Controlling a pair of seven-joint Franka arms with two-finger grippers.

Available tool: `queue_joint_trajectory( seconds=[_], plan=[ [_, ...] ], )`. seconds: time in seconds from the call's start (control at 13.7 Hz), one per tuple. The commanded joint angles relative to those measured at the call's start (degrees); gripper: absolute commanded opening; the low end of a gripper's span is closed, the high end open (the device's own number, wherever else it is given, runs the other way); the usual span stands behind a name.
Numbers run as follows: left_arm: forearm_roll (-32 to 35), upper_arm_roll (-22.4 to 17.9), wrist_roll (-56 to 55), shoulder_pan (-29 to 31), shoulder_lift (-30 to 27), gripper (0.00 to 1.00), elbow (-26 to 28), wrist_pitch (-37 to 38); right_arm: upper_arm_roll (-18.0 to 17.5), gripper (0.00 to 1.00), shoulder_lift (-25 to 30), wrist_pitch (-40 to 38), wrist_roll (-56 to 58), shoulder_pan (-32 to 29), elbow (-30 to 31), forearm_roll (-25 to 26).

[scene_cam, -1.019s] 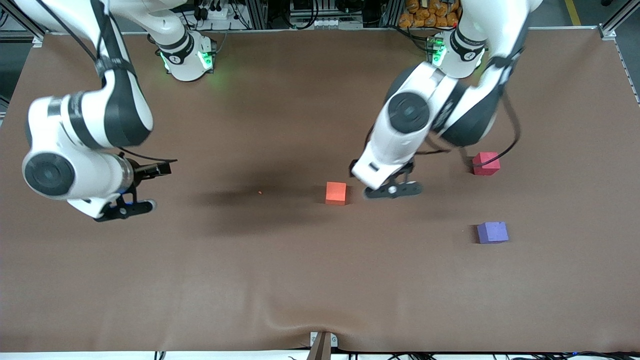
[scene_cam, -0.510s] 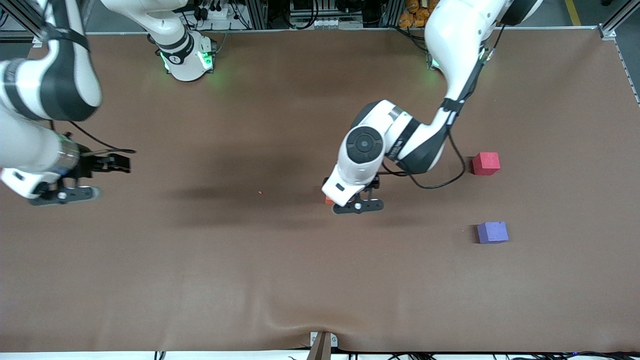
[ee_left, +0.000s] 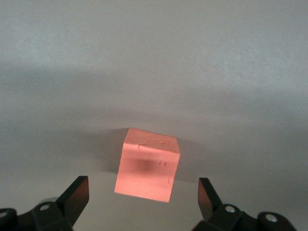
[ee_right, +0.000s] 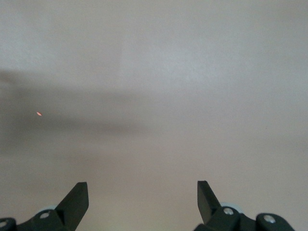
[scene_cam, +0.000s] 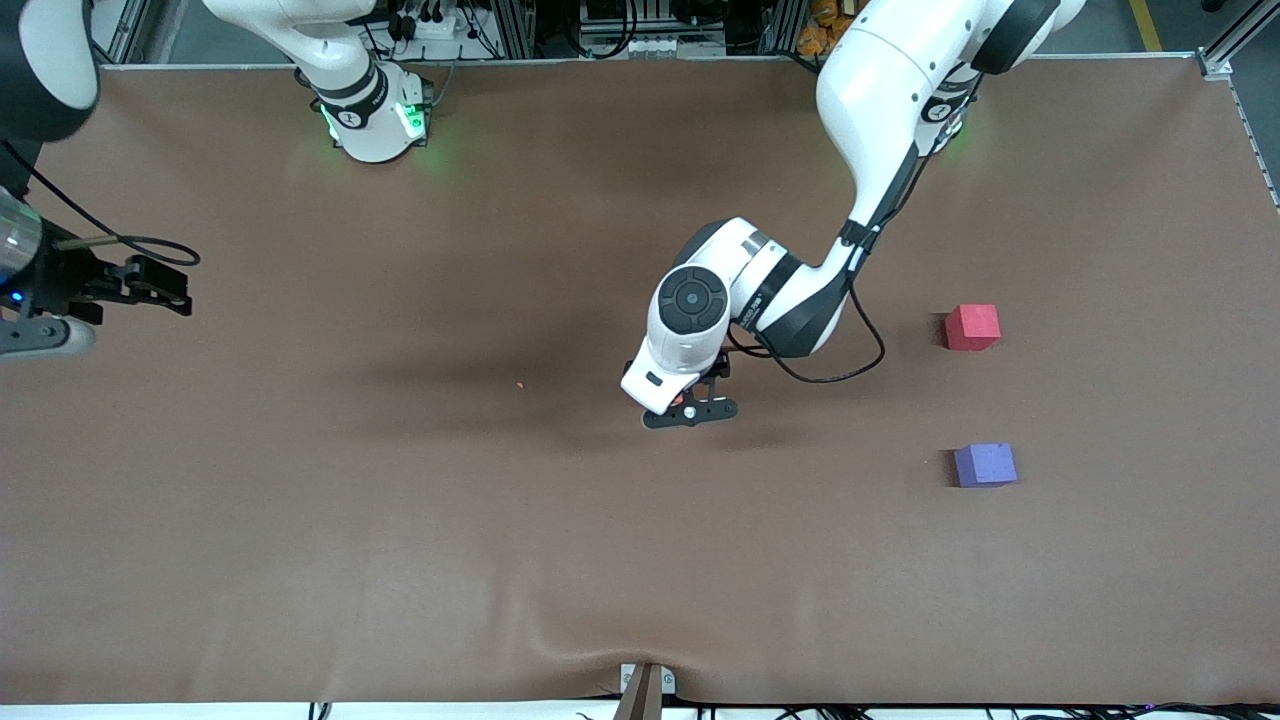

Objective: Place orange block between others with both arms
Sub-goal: 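Close the left gripper on the orange block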

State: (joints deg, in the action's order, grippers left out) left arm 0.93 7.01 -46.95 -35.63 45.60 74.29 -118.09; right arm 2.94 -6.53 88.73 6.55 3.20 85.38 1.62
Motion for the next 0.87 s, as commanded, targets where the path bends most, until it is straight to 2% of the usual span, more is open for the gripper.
queue_joint_trajectory(
  seconds=[0.0, 0.29, 0.8],
  plan=[
    [0.9, -0.7, 3.0, -1.3, 2.3, 1.00, -1.5, -2.0, -0.4, 1.00, 2.0, 0.3, -1.1, 0.0, 0.1, -0.8],
    [0.7, -0.6, 9.4, -1.3, 2.7, 1.00, -0.9, -2.1, 0.0, 1.00, 3.8, -0.7, -2.7, -2.0, 0.8, -0.8],
    [0.6, -0.5, 11.5, -1.2, 3.3, 1.00, -0.5, -2.1, 0.1, 1.00, 3.6, -2.8, -1.7, -3.9, 2.0, -3.5]
  ],
)
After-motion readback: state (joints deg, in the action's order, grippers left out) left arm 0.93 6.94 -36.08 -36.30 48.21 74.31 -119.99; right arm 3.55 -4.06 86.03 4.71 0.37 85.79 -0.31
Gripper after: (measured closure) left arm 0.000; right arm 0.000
